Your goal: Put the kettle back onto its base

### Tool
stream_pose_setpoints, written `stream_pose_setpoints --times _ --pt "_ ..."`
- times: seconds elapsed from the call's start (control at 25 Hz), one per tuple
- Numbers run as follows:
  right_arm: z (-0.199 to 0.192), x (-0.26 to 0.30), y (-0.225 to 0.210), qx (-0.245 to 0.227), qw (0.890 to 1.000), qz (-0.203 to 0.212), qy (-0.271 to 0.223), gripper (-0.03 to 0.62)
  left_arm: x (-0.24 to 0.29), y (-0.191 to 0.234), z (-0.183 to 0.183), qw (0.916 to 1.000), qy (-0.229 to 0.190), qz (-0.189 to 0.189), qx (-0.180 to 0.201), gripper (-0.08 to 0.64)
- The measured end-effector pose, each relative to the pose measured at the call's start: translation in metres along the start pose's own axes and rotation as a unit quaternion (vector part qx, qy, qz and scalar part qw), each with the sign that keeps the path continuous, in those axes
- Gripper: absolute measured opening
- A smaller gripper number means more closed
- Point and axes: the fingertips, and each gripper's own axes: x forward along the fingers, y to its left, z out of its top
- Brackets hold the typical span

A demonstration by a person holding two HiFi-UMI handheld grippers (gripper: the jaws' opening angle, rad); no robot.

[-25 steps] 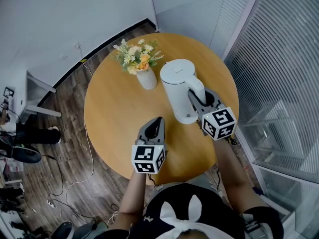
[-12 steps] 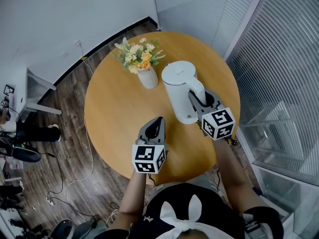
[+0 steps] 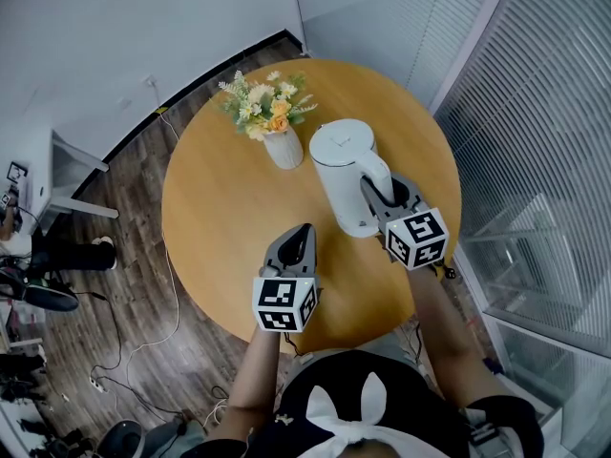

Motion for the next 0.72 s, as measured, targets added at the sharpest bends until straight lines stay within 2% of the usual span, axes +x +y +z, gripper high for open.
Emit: stream_pose_setpoints --times 0.4,0.72 --pt "-0.010 -0.009 0.000 0.005 1.000 0.002 0.002 0.117 -0.001 0.004 -0.002 1.0000 0.003 0.005 -0.002 0.020" --pt "-0.021 -0.028 0.002 0.009 1.000 0.000 -0.016 0.117 -0.001 0.001 -0.006 1.0000 0.007 0.005 0.002 0.020"
